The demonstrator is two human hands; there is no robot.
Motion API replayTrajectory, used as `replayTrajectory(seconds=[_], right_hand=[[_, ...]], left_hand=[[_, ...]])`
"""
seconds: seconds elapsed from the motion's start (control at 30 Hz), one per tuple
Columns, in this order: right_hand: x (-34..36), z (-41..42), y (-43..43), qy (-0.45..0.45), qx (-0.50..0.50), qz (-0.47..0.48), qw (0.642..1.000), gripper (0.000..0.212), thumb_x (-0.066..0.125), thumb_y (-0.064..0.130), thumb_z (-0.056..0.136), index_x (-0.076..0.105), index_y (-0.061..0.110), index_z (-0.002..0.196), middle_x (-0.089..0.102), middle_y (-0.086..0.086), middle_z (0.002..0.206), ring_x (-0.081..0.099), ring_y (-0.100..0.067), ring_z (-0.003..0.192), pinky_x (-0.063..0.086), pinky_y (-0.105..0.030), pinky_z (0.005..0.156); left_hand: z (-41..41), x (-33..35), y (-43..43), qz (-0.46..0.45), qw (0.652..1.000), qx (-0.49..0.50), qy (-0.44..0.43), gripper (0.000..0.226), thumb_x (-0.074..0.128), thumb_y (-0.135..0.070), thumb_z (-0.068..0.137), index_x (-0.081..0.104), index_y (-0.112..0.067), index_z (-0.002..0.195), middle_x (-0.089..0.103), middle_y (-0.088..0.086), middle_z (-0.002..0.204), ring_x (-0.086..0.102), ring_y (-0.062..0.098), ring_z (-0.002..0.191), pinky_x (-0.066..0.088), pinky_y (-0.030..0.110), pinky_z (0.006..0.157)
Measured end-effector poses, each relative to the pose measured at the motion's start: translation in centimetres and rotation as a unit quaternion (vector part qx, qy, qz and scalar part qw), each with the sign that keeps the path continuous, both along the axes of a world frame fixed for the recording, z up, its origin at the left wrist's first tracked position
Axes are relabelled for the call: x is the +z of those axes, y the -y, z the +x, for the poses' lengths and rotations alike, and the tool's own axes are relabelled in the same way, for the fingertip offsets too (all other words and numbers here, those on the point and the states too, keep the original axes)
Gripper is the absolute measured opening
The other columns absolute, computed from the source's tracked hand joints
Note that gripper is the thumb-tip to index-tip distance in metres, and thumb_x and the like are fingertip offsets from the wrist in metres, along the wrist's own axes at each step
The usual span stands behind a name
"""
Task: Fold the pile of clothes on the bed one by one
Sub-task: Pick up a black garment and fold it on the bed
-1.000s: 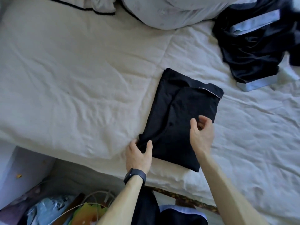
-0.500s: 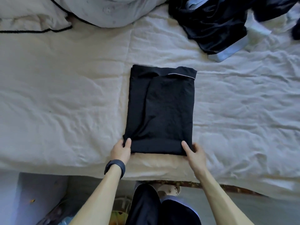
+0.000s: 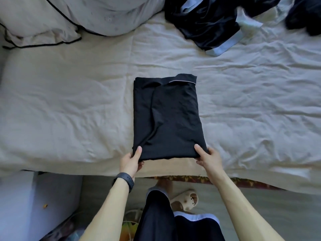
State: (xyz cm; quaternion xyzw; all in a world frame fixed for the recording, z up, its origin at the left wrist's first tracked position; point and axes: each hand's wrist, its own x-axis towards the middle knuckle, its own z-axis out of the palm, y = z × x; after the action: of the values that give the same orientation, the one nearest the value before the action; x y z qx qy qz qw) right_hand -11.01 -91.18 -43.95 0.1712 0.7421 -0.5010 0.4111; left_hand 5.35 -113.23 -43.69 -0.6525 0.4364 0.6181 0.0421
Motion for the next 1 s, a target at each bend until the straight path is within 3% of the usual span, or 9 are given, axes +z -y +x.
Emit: replayTrajectory(seconds=[0.2,0.3,0.43,0.6,0.7,0.8,0.87,0.93,1.0], right_hand=[[2.3,6.3,-7.2,0.011,0.013,0.086,0.996,0.032,0.075,0.046,0.087,0.071,0.014,0.093,0.075,-0.002,0.092,0.072,-0.022,0.083,0.060,-0.044,0.080],[2.8,9.5,-10.3,0.039,0.047,0.132,0.989,0.034,0.073,0.049,0.085,0.072,0.017,0.093,0.075,0.001,0.090,0.073,-0.019,0.080,0.059,-0.051,0.087],[4.7,11.2,-11.1,0.043,0.058,0.146,0.987,0.040,0.073,0.042,0.089,0.058,0.019,0.118,0.069,0.001,0.099,0.074,-0.017,0.069,0.060,-0.048,0.086],[7.5,7.7,-8.2,-0.056,0.099,0.093,0.989,0.015,0.059,0.037,0.098,0.056,0.037,0.113,0.073,-0.002,0.090,0.073,-0.019,0.062,0.060,-0.041,0.080],[7.8,3.2,-5.7,-0.044,0.088,0.033,0.995,0.018,0.063,0.038,0.098,0.066,0.023,0.107,0.073,-0.008,0.087,0.069,-0.022,0.060,0.057,-0.033,0.064],[6.8,-1.4,-3.3,-0.014,0.127,-0.014,0.992,0.025,0.072,0.016,0.093,0.061,0.010,0.115,0.067,-0.012,0.092,0.062,-0.018,0.060,0.052,-0.028,0.057],[5.6,-4.0,-1.5,-0.056,0.178,0.029,0.982,0.022,0.072,0.016,0.092,0.061,0.012,0.111,0.060,-0.006,0.083,0.058,-0.017,0.063,0.048,-0.033,0.059],[3.9,-6.0,0.1,-0.134,0.222,0.091,0.962,0.015,0.068,0.035,0.095,0.063,0.022,0.102,0.058,0.000,0.080,0.057,-0.017,0.070,0.044,-0.034,0.064],[2.0,-7.4,1.6,-0.174,0.229,0.117,0.951,0.028,0.059,0.054,0.095,0.063,0.027,0.100,0.062,-0.001,0.093,0.061,-0.015,0.083,0.047,-0.035,0.071]], left_hand=[[7.4,2.4,-6.1,0.041,0.998,-0.047,0.001,0.021,0.065,-0.034,0.096,0.073,-0.015,0.099,0.074,0.000,0.092,0.066,0.022,0.081,0.050,0.036,0.075],[11.0,3.2,-9.4,0.051,0.992,-0.099,0.057,0.025,0.060,-0.032,0.099,0.071,-0.010,0.096,0.075,0.008,0.092,0.067,0.022,0.074,0.048,0.032,0.063],[12.1,4.2,-11.1,0.075,0.994,-0.017,0.077,0.021,0.059,-0.020,0.100,0.064,-0.003,0.112,0.072,0.013,0.095,0.061,0.020,0.062,0.043,0.028,0.053],[8.0,6.5,-7.9,0.007,0.999,0.041,-0.005,0.032,0.060,-0.012,0.098,0.053,-0.034,0.122,0.071,0.008,0.095,0.064,0.022,0.061,0.046,0.034,0.059],[3.9,7.8,-4.7,0.015,0.998,0.037,-0.050,0.022,0.054,-0.013,0.101,0.066,-0.025,0.114,0.070,0.006,0.092,0.061,0.014,0.053,0.046,0.031,0.058],[-0.1,7.8,-1.0,0.081,0.990,0.031,-0.110,0.017,0.063,-0.020,0.096,0.070,-0.014,0.111,0.069,0.001,0.097,0.061,0.012,0.067,0.044,0.026,0.060],[-2.2,6.2,1.3,0.061,0.990,-0.073,-0.104,0.029,0.072,-0.024,0.090,0.067,-0.012,0.117,0.071,-0.003,0.097,0.064,0.015,0.081,0.044,0.025,0.062],[-4.1,4.2,3.1,-0.068,0.970,-0.232,-0.029,0.022,0.067,-0.030,0.095,0.067,-0.017,0.113,0.069,-0.004,0.095,0.066,0.020,0.093,0.046,0.027,0.067],[-5.5,2.4,4.5,-0.196,0.930,-0.306,0.061,0.023,0.057,-0.043,0.099,0.065,-0.022,0.103,0.062,-0.002,0.102,0.061,0.020,0.094,0.044,0.029,0.077]])
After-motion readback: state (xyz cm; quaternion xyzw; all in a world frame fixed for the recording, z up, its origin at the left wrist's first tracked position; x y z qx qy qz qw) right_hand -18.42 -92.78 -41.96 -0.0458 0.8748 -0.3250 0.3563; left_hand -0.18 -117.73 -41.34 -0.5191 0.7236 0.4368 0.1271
